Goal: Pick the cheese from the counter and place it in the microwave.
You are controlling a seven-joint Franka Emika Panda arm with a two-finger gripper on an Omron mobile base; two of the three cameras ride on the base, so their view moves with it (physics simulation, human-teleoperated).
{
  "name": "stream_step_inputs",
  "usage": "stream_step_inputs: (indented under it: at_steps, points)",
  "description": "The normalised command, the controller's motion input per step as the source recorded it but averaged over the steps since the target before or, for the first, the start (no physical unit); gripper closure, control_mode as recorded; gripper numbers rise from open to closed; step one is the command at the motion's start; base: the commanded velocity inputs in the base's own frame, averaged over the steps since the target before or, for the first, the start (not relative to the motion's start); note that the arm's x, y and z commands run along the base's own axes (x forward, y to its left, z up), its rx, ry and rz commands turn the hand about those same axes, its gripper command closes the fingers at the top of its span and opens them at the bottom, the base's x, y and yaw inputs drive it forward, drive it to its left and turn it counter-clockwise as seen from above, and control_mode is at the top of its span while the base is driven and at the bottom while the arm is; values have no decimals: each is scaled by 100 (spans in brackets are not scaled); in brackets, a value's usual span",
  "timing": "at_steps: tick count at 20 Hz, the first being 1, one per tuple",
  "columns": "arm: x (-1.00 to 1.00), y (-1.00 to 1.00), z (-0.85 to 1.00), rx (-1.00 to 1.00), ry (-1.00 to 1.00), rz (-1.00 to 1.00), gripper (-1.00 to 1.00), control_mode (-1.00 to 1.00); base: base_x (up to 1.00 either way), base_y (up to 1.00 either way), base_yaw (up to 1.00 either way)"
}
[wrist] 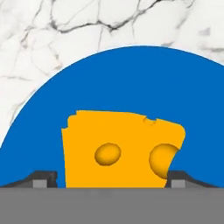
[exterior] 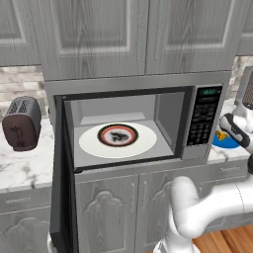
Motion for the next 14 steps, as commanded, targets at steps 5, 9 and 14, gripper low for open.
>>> stream_step_inputs:
  at_steps: [5,9,14]
  points:
    - [0,-9,-26,0,7,-4,100,-100,0,0,0]
    - [-25,-29,-12,1,-1,-2,100,-100,0,0,0]
    - [-68,-46,30,10,-9,0,100,-100,0,0,0]
